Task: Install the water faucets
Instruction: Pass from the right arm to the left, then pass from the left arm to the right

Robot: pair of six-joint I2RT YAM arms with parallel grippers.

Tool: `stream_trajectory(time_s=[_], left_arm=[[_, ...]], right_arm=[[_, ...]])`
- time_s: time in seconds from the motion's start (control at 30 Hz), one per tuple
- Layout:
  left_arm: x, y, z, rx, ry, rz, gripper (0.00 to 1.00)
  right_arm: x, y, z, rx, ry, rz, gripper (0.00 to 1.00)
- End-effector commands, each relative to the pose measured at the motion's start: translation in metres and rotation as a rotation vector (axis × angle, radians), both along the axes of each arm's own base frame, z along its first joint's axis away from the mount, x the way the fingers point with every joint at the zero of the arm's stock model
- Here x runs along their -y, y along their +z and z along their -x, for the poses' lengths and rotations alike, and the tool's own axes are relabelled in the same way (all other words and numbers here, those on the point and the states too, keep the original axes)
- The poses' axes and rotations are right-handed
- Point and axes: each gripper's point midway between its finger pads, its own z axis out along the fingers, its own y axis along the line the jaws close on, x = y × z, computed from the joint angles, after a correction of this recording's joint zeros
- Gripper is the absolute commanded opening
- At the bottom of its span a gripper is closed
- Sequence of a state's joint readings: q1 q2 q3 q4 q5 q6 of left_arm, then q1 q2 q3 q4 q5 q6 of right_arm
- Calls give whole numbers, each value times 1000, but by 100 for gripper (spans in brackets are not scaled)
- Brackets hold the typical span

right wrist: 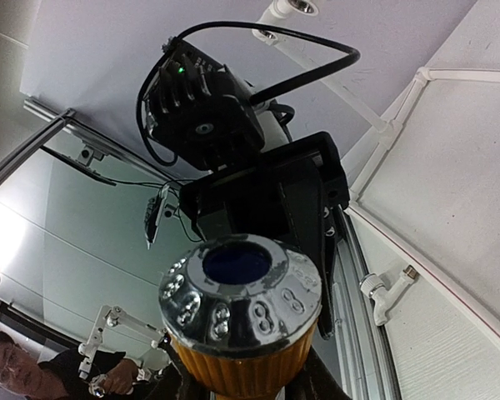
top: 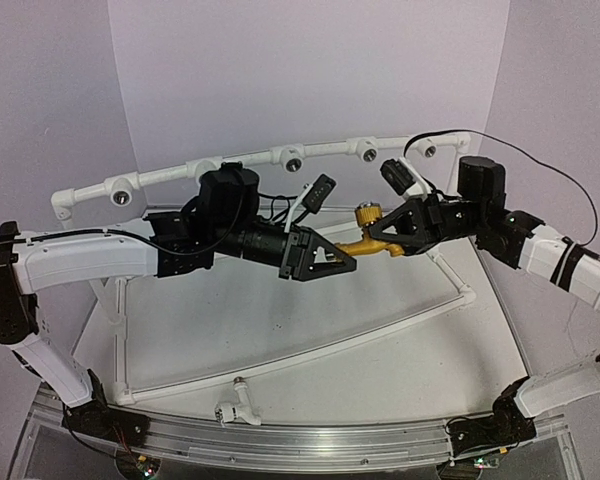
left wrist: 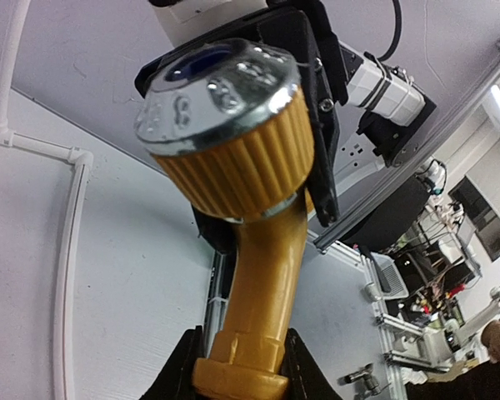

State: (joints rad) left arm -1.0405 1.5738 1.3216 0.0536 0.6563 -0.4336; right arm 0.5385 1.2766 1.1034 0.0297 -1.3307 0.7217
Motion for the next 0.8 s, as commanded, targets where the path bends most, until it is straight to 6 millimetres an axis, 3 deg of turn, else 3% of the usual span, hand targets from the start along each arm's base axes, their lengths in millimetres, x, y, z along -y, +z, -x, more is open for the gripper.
stream_trajectory(time_s=[0.0,0.1,0.13,0.17,0.23,0.3,0.5,0.67,0.77], left_arm=[[-12,57,2,116,30,137,0],[-19,56,-12,146,130,129,0],[-22,57,-17,156,167,124,0],[-24,54,-22,163,195,109,0],[-28,53,-30,181,254,88,0],[-30,48,-35,190,282,58,0],[-28,34,-42,192,301,-29,0],[-26,31,-41,192,286,-35,0],[-24,28,-40,184,276,-39,0]], right_arm=[[-3,3,-8,88,-40,-3,13],[0,-11,-18,109,-125,67,76],[3,-13,-27,135,-197,97,92],[8,-22,-36,154,-276,142,98],[24,-31,-60,222,-477,207,98],[32,-27,-61,329,-512,210,98],[12,-3,-36,348,-286,111,96],[-10,-6,-26,257,-119,75,70],[-21,-4,-24,262,-91,62,67]])
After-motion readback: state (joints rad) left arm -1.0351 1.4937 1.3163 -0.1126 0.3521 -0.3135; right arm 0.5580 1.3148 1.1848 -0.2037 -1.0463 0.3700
